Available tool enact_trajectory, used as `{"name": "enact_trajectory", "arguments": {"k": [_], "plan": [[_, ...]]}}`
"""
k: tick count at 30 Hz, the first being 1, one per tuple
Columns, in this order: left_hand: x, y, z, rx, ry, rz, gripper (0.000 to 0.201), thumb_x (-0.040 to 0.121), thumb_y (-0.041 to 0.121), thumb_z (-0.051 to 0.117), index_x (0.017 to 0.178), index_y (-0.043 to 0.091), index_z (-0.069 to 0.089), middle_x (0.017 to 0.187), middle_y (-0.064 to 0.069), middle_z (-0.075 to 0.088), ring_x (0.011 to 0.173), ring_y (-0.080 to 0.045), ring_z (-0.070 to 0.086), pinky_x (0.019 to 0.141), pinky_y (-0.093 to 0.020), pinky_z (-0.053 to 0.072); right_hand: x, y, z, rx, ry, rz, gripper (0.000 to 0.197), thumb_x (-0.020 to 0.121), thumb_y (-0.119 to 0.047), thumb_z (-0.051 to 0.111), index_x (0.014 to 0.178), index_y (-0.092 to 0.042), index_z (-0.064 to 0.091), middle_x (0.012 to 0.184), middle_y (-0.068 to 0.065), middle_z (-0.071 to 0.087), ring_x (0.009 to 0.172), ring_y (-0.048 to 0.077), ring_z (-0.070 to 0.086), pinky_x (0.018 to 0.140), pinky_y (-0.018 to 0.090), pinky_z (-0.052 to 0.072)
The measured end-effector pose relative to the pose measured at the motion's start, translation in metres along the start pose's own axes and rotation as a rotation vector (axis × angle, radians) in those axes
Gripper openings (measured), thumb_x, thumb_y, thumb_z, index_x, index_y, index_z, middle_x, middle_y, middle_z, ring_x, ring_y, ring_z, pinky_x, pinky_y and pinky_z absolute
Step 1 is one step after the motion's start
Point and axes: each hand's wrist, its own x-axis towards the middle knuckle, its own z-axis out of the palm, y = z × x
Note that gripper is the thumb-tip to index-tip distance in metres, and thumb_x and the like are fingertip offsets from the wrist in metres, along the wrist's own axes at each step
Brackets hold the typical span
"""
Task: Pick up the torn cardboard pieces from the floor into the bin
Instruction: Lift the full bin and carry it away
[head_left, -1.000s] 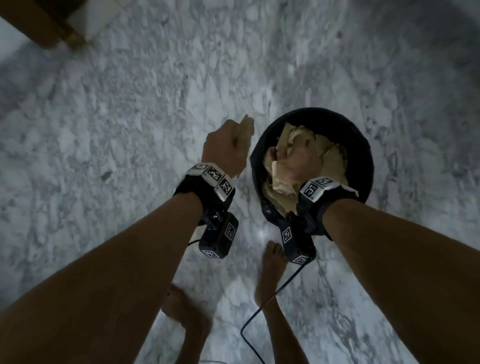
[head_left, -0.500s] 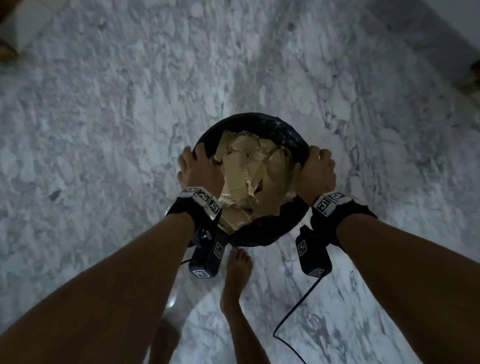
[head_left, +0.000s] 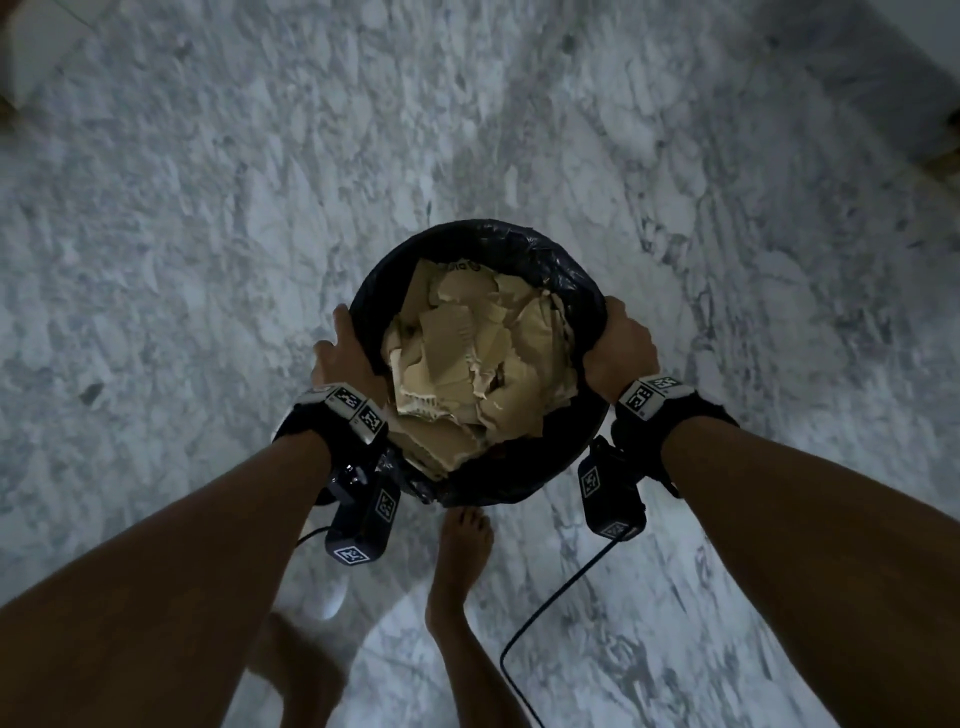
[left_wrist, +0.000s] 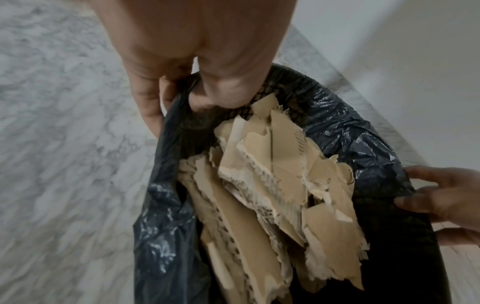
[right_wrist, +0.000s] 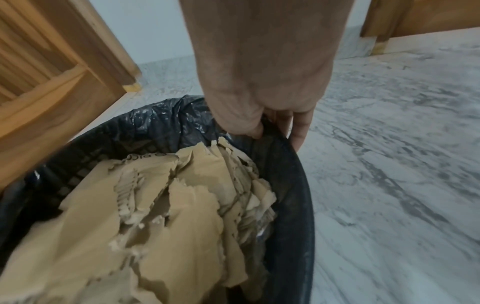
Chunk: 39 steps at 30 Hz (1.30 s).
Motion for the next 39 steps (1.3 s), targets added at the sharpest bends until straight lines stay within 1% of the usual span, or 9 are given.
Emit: {"name": "enact_trajectory", "arguments": {"k": [3, 8, 12, 19, 23, 26, 30, 33, 39], "plan": [[-0.017, -0.004, -0.017, -0.031, 0.075, 0.021, 0.063, 0.092, 0.022, 0.050, 0.148, 0.016, 0.020, 0.119, -0.030, 0.048, 0.106, -0.046, 0.053, 0.080, -0.044, 0.041, -0.010, -0.007, -0.012, -0.031, -0.009, -0.062, 0.051, 0.089, -0.011, 0.050, 0.139, -0.014, 0.041, 0.117, 0.019, 0.059, 0.105, 0.038, 0.058, 0.082, 0.040, 0.047], [-0.049, -0.005, -0.077, -0.023, 0.108, -0.002, 0.074, 0.088, 0.006, 0.054, 0.151, 0.017, 0.015, 0.128, -0.031, 0.044, 0.113, -0.045, 0.051, 0.089, -0.046, 0.042, -0.046, -0.038, -0.056, -0.047, 0.041, -0.184, 0.044, 0.087, -0.011, 0.048, 0.131, -0.015, 0.044, 0.104, 0.019, 0.061, 0.096, 0.040, 0.061, 0.078, 0.044, 0.050], [-0.107, -0.003, -0.144, 0.003, 0.191, 0.047, 0.078, 0.088, 0.006, 0.054, 0.152, 0.017, 0.011, 0.124, -0.028, 0.045, 0.105, -0.046, 0.054, 0.082, -0.047, 0.044, -0.096, -0.070, -0.104, -0.040, 0.110, -0.288, 0.037, 0.093, -0.016, 0.044, 0.129, -0.015, 0.044, 0.100, 0.019, 0.060, 0.090, 0.039, 0.061, 0.071, 0.040, 0.047], [-0.228, -0.023, -0.263, -0.046, 0.378, 0.050, 0.076, 0.085, 0.003, 0.051, 0.150, 0.018, 0.015, 0.126, -0.024, 0.044, 0.102, -0.044, 0.054, 0.071, -0.042, 0.040, -0.208, -0.139, -0.197, -0.029, 0.215, -0.473, 0.040, 0.099, -0.022, 0.038, 0.138, -0.019, 0.041, 0.114, 0.019, 0.056, 0.102, 0.040, 0.057, 0.078, 0.044, 0.046], [-0.319, -0.054, -0.318, -0.096, 0.508, -0.065, 0.075, 0.087, 0.009, 0.053, 0.150, 0.021, 0.014, 0.129, -0.022, 0.042, 0.105, -0.044, 0.053, 0.072, -0.043, 0.041, -0.288, -0.179, -0.241, -0.019, 0.196, -0.655, 0.041, 0.100, -0.022, 0.037, 0.141, -0.018, 0.038, 0.120, 0.019, 0.054, 0.107, 0.040, 0.056, 0.084, 0.045, 0.045], [-0.393, -0.083, -0.354, -0.156, 0.605, -0.129, 0.073, 0.086, 0.010, 0.052, 0.150, 0.021, 0.019, 0.127, -0.023, 0.045, 0.104, -0.044, 0.054, 0.079, -0.046, 0.046, -0.353, -0.206, -0.267, -0.010, 0.183, -0.814, 0.042, 0.100, -0.021, 0.036, 0.142, -0.016, 0.038, 0.118, 0.022, 0.054, 0.104, 0.041, 0.055, 0.081, 0.044, 0.045], [-0.485, -0.127, -0.391, -0.216, 0.724, -0.283, 0.070, 0.087, 0.016, 0.051, 0.150, 0.022, 0.020, 0.132, -0.024, 0.043, 0.111, -0.044, 0.053, 0.088, -0.047, 0.045, -0.438, -0.245, -0.283, -0.052, 0.110, -0.956, 0.044, 0.100, -0.021, 0.037, 0.144, -0.019, 0.037, 0.123, 0.021, 0.053, 0.111, 0.041, 0.052, 0.086, 0.044, 0.043], [-0.549, -0.159, -0.404, -0.278, 0.828, -0.414, 0.066, 0.088, 0.021, 0.051, 0.148, 0.025, 0.023, 0.128, -0.020, 0.044, 0.111, -0.042, 0.055, 0.090, -0.047, 0.045, -0.496, -0.271, -0.280, -0.059, 0.074, -1.066, 0.042, 0.099, -0.021, 0.039, 0.141, -0.023, 0.040, 0.125, 0.018, 0.055, 0.113, 0.038, 0.053, 0.088, 0.043, 0.044], [-0.675, -0.199, -0.390, -0.368, 1.004, -0.725, 0.069, 0.085, 0.011, 0.048, 0.147, 0.027, 0.022, 0.125, -0.016, 0.046, 0.112, -0.039, 0.054, 0.090, -0.044, 0.045, -0.608, -0.297, -0.268, -0.051, -0.090, -1.382, 0.039, 0.101, -0.019, 0.039, 0.139, -0.020, 0.043, 0.130, 0.015, 0.056, 0.119, 0.037, 0.051, 0.089, 0.044, 0.043]]}}
